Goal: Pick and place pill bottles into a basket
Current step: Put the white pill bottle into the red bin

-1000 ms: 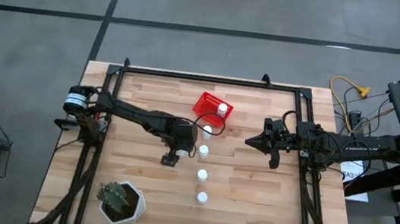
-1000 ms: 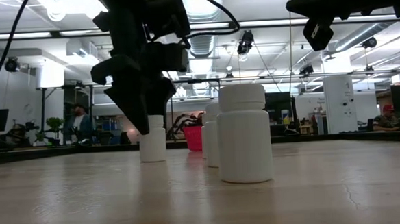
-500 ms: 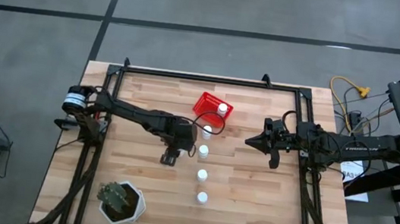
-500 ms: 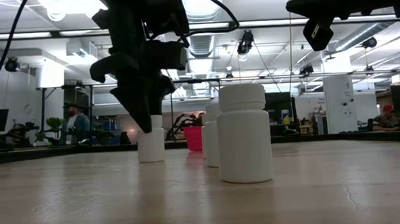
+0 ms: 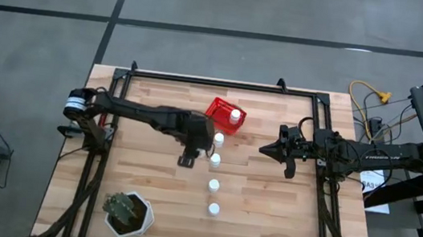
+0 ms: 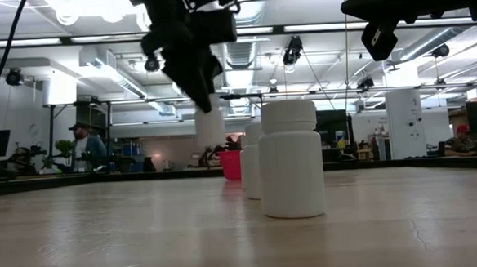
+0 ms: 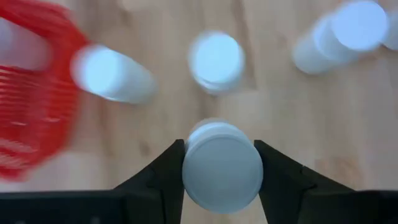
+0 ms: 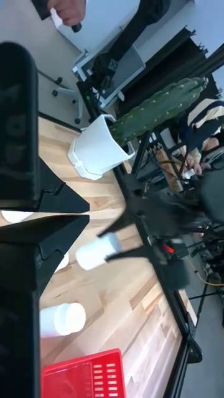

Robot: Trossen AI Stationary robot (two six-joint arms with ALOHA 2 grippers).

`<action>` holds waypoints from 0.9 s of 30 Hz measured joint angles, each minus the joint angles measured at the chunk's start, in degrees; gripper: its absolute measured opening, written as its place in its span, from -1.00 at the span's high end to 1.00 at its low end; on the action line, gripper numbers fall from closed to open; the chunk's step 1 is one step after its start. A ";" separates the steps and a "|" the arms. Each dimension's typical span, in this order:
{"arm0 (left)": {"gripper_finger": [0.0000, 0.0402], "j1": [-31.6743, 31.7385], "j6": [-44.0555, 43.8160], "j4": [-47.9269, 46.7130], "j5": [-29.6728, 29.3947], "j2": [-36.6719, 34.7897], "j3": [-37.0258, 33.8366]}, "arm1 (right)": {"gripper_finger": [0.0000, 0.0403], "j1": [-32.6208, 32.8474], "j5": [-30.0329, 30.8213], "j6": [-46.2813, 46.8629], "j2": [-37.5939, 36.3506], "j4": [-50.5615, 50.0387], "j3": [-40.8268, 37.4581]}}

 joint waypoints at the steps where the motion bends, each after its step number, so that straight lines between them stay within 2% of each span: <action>1: 0.30 0.47 0.94 -0.41 -0.60 -0.22 0.88 | 0.96 0.00 0.00 0.00 0.00 0.00 0.00; 5: 0.30 2.94 4.31 -0.24 -2.39 -0.44 3.79 | 0.96 0.00 -0.02 0.00 0.02 0.00 0.00; 15: 0.30 11.28 8.78 2.88 -2.38 -0.42 6.43 | 0.96 0.00 -0.02 0.02 0.02 -0.01 0.00; 20: 0.30 14.01 9.02 5.89 2.35 0.00 7.44 | 0.96 0.00 0.17 0.02 0.02 0.00 0.00; 27: 0.30 14.77 9.35 10.33 6.21 0.08 6.91 | 0.96 -0.02 0.32 -0.17 0.04 0.00 0.00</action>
